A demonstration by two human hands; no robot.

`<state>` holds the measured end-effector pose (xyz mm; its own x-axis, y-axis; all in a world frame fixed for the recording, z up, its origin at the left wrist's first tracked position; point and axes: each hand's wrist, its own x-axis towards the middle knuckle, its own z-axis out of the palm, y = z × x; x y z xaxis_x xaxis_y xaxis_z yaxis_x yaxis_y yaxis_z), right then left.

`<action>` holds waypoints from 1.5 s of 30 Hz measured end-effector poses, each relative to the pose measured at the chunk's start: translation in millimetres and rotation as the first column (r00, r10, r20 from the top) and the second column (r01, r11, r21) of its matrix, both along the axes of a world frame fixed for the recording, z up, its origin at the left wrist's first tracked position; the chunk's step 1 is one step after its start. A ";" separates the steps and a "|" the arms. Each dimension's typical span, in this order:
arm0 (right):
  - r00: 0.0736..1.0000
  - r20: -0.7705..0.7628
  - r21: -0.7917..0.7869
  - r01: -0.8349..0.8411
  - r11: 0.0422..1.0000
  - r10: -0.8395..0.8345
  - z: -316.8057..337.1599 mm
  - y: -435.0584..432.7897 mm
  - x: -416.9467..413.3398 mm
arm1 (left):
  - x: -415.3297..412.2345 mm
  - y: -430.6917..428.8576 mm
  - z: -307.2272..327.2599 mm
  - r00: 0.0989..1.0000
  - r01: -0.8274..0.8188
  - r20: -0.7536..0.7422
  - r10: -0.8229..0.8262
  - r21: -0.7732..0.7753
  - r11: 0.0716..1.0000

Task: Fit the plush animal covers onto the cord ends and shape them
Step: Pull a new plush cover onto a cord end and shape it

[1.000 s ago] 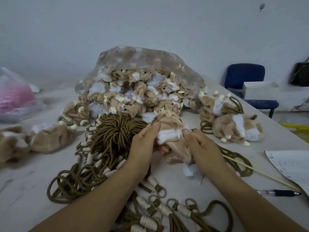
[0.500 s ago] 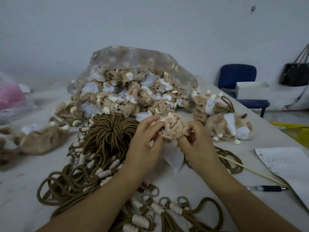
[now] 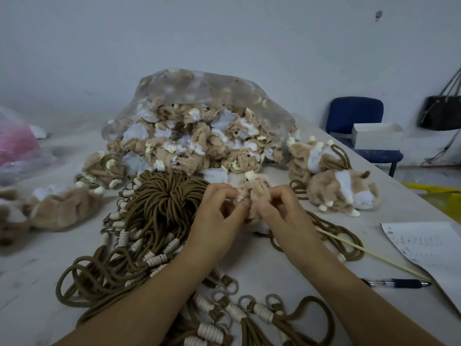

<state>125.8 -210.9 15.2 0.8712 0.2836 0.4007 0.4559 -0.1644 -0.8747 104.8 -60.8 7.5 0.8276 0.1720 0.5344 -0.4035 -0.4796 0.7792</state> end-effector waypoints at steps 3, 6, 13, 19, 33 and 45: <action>0.996 0.035 -0.114 0.080 0.990 -0.077 -1.9 0.9 2.2 | -0.2 -0.9 -0.4 0.995 0.095 -0.021 -0.097 -0.076 0.993; 0.993 0.050 -0.089 0.107 0.990 -0.102 -1.7 -0.7 4.2 | -3.3 -2.1 1.7 0.960 0.220 -0.099 -0.260 -0.306 0.926; 0.924 -0.315 0.378 -0.089 0.921 0.219 -2.9 -7.4 13.0 | -7.5 -4.3 2.6 0.958 0.271 0.098 -0.271 0.010 0.962; 0.820 -0.338 0.699 -0.111 0.707 0.463 -0.7 -15.9 22.4 | -7.6 -3.3 -1.6 0.976 0.163 0.125 -0.178 0.118 0.980; 0.761 -0.416 0.601 -0.180 0.778 0.498 -6.3 -11.1 20.6 | 5.5 9.8 4.8 0.832 0.263 -0.068 -0.550 -0.825 0.501; 0.985 0.039 0.101 0.166 0.981 -0.170 -3.5 -10.2 14.9 | 0.6 5.6 1.6 0.901 0.242 -0.221 -0.373 -0.458 0.856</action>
